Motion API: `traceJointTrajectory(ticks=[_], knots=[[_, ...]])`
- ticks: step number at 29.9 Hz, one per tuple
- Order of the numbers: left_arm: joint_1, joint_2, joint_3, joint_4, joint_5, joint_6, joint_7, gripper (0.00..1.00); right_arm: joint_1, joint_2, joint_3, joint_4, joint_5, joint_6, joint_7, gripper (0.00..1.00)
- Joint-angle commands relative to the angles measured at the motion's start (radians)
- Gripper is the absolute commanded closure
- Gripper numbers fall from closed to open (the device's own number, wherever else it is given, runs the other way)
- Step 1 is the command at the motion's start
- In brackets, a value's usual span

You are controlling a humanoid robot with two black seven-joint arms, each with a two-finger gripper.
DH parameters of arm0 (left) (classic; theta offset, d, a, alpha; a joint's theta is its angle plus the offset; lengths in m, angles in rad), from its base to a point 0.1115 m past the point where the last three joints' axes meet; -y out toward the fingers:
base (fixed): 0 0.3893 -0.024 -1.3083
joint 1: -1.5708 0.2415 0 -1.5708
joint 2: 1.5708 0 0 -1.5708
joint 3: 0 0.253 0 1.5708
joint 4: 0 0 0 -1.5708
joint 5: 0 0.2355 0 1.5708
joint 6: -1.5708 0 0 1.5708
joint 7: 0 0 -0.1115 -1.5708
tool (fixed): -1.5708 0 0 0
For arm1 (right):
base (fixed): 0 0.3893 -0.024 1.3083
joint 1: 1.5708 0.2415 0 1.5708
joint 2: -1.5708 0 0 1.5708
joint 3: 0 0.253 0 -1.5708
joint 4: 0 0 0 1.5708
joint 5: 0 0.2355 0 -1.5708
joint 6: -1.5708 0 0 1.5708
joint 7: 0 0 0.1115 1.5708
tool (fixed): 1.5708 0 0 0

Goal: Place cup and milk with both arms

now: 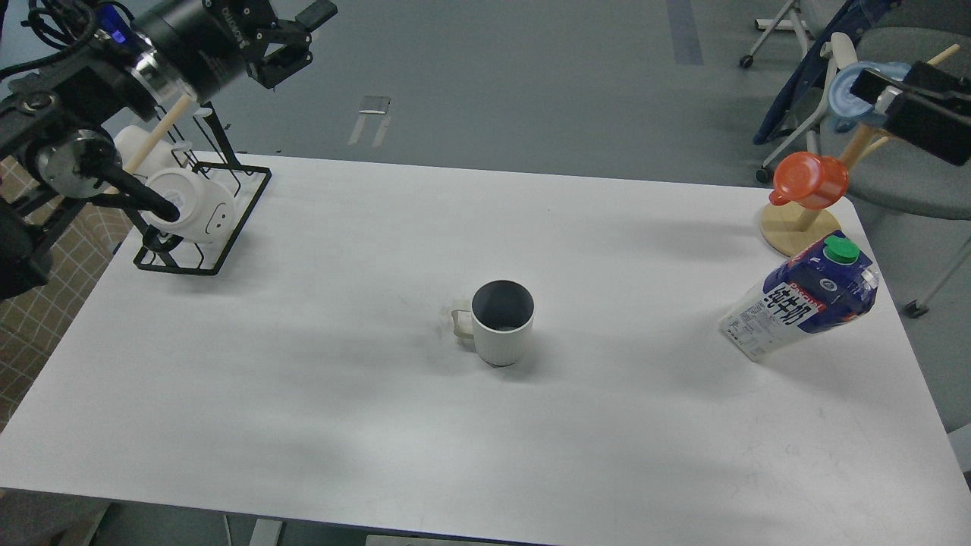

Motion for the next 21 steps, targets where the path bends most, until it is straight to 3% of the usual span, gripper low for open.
traceJointTrajectory(ticks=[1, 4, 21], knots=[[0.004, -0.011, -0.001, -0.006, 0.000, -0.002, -0.001, 0.02, -0.104, -0.027, -0.001, 0.003, -0.121, -0.148, 0.000, 0.00], [0.010, -0.026, -0.001, -0.006, 0.000, 0.001, -0.001, 0.02, -0.201, -0.029, -0.001, 0.003, -0.175, -0.215, 0.000, 0.00], [0.031, -0.048, -0.002, -0.010, 0.000, -0.002, -0.001, 0.02, -0.347, -0.057, -0.012, -0.027, -0.374, -0.215, 0.000, 0.00]])
